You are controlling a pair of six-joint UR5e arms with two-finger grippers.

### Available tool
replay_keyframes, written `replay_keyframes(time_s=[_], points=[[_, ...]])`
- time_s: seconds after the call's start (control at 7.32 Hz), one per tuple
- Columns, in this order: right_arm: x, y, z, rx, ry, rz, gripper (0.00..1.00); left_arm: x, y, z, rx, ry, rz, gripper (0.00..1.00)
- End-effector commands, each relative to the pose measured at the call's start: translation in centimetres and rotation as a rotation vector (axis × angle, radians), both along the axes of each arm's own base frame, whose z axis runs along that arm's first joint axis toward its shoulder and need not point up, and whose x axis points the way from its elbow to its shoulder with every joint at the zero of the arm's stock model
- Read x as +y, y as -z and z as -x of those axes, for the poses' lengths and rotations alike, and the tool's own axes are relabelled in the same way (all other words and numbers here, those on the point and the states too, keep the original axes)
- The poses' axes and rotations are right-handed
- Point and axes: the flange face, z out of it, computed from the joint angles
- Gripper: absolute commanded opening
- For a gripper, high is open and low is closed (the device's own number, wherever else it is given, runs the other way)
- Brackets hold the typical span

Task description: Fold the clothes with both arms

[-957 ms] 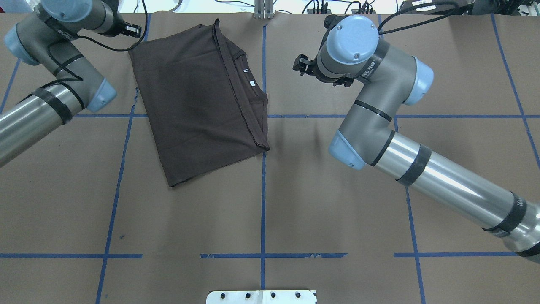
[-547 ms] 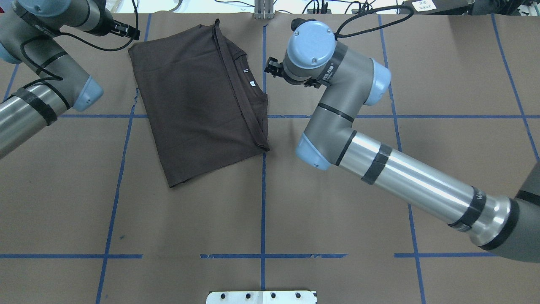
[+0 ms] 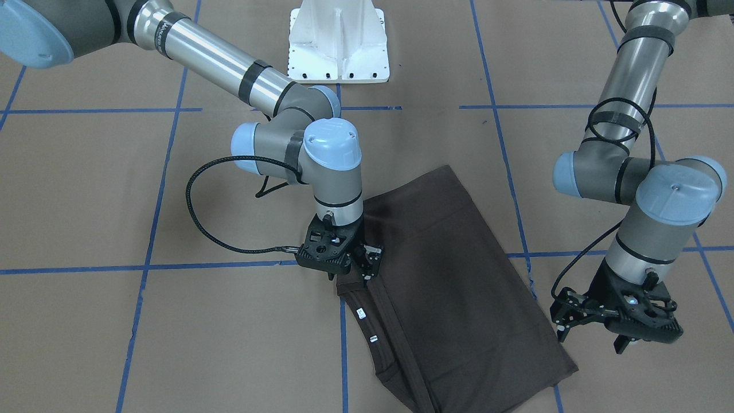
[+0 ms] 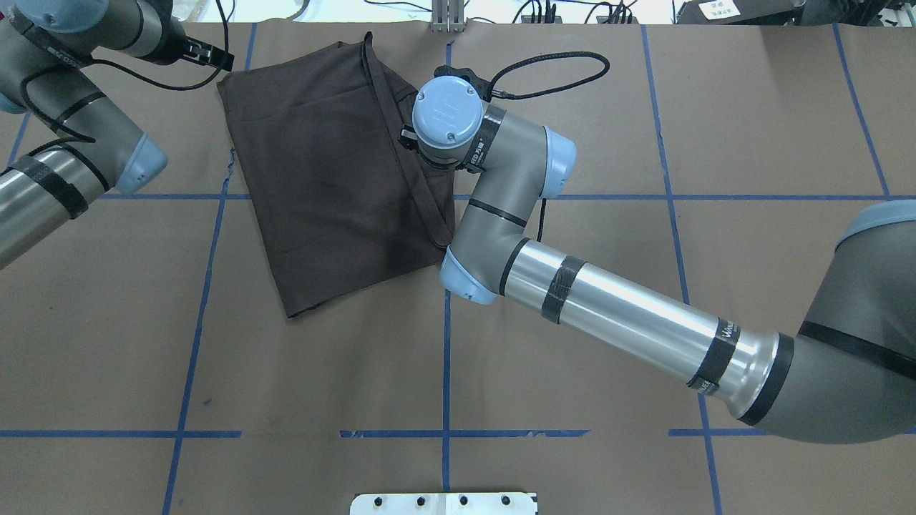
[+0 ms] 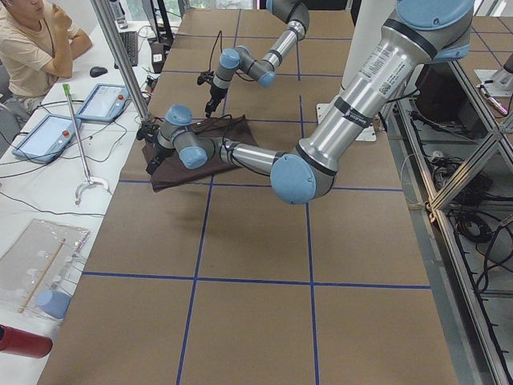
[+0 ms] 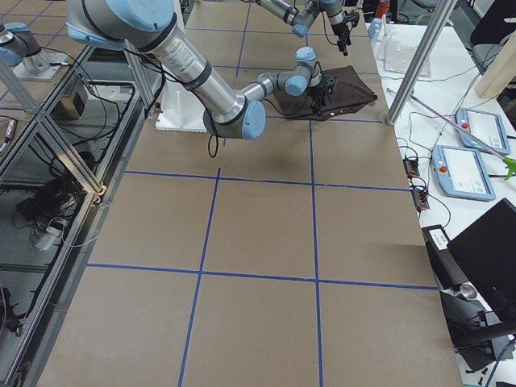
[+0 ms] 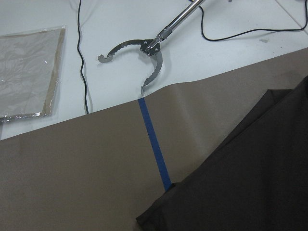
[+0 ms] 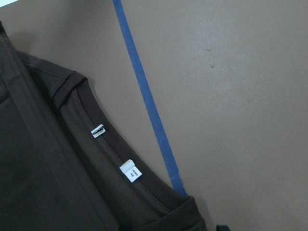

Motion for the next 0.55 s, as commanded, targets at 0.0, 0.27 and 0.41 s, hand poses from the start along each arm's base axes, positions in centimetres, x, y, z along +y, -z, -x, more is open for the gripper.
replay_keyframes(time_s=[0.0,0.27,0.41], points=[[-0.1,-1.57,0.65,0.045,0.03,-0.006,0.67,0.05,-0.02,-0.03,0.001,-0.001,-0.001,1.0],[0.25,-1.85,1.08,0.055,0.044,-0.009,0.67,0.03,-0.1,-0.02,-0.001,0.001,0.0,1.0],[0.41,-1.91,1.26,0.066,0.044,-0.002,0.66,0.1,-0.34,0.0,-0.001,0.0,0.003,1.0]])
